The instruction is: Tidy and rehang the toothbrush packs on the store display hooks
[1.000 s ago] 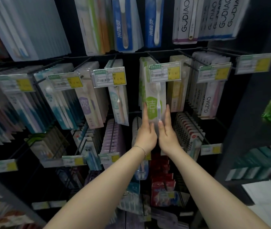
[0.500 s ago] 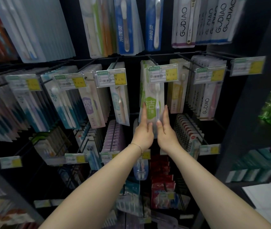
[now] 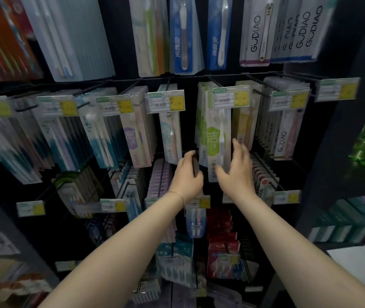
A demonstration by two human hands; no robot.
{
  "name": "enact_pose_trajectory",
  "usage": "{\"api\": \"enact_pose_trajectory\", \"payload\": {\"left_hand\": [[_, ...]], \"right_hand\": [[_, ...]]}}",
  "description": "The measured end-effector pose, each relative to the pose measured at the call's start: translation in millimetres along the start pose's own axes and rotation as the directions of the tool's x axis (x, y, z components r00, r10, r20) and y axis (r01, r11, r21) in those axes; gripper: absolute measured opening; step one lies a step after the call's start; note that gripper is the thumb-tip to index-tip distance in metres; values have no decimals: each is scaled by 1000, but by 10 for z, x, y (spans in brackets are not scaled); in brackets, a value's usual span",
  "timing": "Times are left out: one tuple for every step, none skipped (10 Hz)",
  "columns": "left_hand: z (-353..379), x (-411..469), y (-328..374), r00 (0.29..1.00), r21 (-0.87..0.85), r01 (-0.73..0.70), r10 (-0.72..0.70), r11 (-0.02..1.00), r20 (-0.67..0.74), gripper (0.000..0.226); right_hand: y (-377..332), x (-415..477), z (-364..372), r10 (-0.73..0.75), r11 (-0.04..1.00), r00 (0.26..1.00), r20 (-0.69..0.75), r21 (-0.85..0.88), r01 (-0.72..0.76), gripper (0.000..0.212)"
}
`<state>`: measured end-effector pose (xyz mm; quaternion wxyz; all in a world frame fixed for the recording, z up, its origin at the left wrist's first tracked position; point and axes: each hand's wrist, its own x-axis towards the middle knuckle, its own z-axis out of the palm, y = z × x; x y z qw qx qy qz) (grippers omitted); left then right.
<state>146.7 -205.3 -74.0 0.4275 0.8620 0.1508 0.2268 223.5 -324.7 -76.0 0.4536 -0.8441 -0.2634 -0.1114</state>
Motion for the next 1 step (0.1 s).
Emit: {"api": "enact_pose_trajectory", "payload": {"left_hand": [[-191,-92,-41,1000,137,0,2,991,-16,47]], "right_hand": [[-79,-65,-38,-109,980,988,-111,-181,88,71]]}}
